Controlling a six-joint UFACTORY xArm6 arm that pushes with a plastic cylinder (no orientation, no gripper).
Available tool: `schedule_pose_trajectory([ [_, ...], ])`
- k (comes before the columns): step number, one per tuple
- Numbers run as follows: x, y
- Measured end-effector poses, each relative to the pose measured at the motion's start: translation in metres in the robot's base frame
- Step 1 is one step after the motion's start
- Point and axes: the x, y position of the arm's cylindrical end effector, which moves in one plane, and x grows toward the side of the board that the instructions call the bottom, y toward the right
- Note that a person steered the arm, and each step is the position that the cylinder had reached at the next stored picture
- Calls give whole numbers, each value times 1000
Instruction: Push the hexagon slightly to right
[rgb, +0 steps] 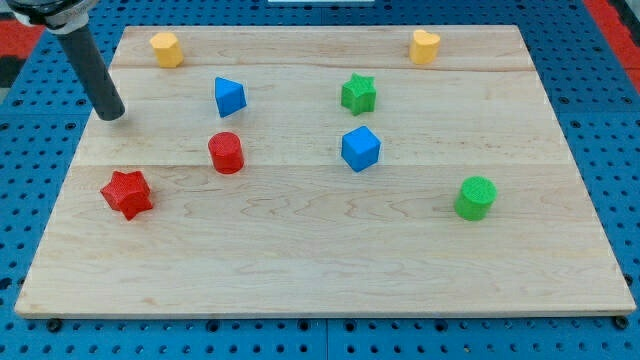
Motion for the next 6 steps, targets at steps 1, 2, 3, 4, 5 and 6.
schedule_pose_trajectory([
  [1,-38,28],
  [2,-38,43],
  [3,-39,53],
  [4,-39,53],
  [5,-35,49],
  [6,-20,35],
])
